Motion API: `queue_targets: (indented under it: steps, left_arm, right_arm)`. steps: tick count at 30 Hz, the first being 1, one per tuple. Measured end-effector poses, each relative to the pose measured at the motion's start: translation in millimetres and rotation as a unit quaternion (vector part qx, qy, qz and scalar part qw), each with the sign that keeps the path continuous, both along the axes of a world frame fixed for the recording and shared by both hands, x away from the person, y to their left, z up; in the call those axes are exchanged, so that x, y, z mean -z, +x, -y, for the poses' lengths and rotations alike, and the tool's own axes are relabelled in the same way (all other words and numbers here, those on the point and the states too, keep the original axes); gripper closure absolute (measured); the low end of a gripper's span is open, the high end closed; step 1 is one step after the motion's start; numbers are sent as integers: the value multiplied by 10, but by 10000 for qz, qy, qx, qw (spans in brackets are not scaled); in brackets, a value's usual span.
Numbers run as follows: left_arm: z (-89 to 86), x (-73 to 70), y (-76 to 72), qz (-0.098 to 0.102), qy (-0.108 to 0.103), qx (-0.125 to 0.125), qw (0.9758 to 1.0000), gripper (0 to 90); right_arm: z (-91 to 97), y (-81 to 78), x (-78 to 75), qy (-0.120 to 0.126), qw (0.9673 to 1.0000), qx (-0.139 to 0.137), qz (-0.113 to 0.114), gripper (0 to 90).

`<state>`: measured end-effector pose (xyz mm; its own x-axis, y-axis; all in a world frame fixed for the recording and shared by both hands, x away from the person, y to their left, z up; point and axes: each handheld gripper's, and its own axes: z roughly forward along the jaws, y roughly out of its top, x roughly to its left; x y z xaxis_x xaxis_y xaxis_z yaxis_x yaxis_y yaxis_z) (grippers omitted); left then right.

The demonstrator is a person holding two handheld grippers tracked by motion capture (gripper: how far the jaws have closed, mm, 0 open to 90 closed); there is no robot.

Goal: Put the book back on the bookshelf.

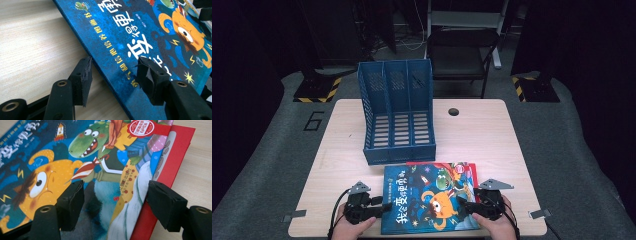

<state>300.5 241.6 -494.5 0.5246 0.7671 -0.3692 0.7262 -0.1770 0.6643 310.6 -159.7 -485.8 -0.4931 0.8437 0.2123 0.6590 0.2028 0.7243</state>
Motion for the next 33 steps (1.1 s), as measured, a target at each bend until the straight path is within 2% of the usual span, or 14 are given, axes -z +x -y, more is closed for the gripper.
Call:
queue_targets:
  steps: [1,3,6,9,10,14,16,18,20,24,27,30,33]
  left_arm:
    - [-13,0,10,18,42,22,10000,470]
    - [-32,-7,27,-29,-8,-27,10000,476]
    - [-61,-7,56,-2,-6,-128,9999,481]
    - [-105,-13,73,-77,-43,-186,9998,485]
    - [-113,-7,85,-24,-47,-242,9997,485]
    - [-161,-10,122,-54,-106,-381,9992,485]
    - [-191,-3,148,31,-69,-454,9989,484]
    - [-218,-8,167,-34,-110,-469,9988,485]
    - [-237,1,187,18,-131,-528,9985,485]
    - [-257,45,197,-93,-313,-550,9980,440]
    - [-277,63,146,-226,-350,-508,9978,400]
    - [-288,69,72,-256,-340,-461,9980,386]
    - [-285,62,-2,-236,-205,-289,9991,367]
  right_arm:
    - [8,5,0,65,10000,21,-35,307]
    - [9,17,3,140,9999,33,-25,312]
    - [-32,27,0,75,10000,-36,-9,314]
    - [-78,48,0,-14,9999,-148,80,313]
    - [-92,52,0,-8,9998,-160,86,313]
    - [-140,81,-1,34,9997,-236,103,313]
    - [-167,94,4,32,9995,-288,162,312]
    - [-192,111,11,13,9991,-356,225,311]
    - [-212,130,12,18,9988,-420,251,311]
    - [-193,159,10,59,9982,-525,271,334]
    - [-169,142,11,78,9985,-518,158,346]
    - [-172,94,19,-40,9984,-547,152,358]
    - [-176,56,13,-105,9980,-602,129,355]
